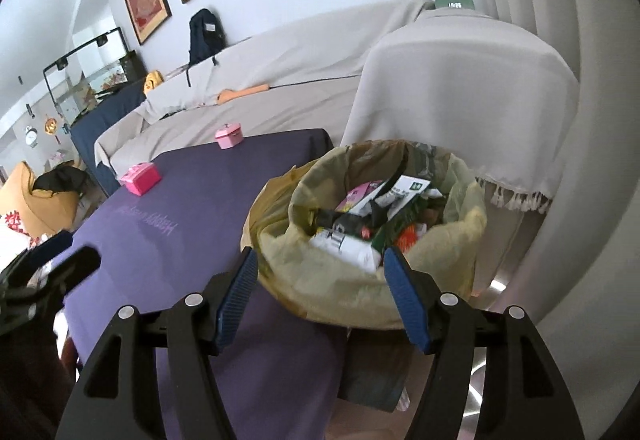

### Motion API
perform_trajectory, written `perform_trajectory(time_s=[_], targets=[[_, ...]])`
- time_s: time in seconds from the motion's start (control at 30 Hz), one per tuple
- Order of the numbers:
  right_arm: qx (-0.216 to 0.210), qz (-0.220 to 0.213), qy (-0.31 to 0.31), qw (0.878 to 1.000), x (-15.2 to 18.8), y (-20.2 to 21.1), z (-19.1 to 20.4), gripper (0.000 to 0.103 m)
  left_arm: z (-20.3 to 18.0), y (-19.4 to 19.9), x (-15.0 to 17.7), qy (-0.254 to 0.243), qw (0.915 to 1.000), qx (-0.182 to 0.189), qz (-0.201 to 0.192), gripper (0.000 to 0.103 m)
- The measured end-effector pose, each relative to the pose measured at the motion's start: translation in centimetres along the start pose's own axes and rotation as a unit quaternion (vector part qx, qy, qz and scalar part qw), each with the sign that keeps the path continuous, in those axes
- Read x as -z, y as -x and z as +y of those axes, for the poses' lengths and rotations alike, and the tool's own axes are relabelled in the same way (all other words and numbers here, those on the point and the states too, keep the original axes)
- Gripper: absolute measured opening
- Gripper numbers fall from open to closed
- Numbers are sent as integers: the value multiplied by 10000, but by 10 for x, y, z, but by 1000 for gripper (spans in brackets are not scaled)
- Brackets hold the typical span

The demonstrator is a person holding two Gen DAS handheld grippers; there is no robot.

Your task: Collect trash

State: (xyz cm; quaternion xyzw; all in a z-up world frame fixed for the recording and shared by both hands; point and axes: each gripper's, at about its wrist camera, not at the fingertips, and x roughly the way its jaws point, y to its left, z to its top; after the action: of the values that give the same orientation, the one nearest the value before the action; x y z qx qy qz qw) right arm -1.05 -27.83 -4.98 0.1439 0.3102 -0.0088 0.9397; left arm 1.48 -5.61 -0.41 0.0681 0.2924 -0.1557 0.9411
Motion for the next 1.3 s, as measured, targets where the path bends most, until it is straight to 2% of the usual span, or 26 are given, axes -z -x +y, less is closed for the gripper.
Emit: perform_trajectory(time_s=[0.17,0.33,0.5,0.8,1.3], targets=[[22,-170,283,9995,24,24,6,62,-5,4,2,-80,9999,-84,2,94],[-24,-283,160,9995,44,38,1,62,-15,13,4,-242,9994,-229,-138,94],[125,-417,170,9989,54,49,-4,62,-24,15,5,-324,9991,-231,-128,94],[361,-638,147,9972,55,64,-9,62,-34,14,7,-423,9990,-109,-54,94],[310,-789,344,9958,53,71,3,62,-28,20,5,-295,9994,-61,-178,94]])
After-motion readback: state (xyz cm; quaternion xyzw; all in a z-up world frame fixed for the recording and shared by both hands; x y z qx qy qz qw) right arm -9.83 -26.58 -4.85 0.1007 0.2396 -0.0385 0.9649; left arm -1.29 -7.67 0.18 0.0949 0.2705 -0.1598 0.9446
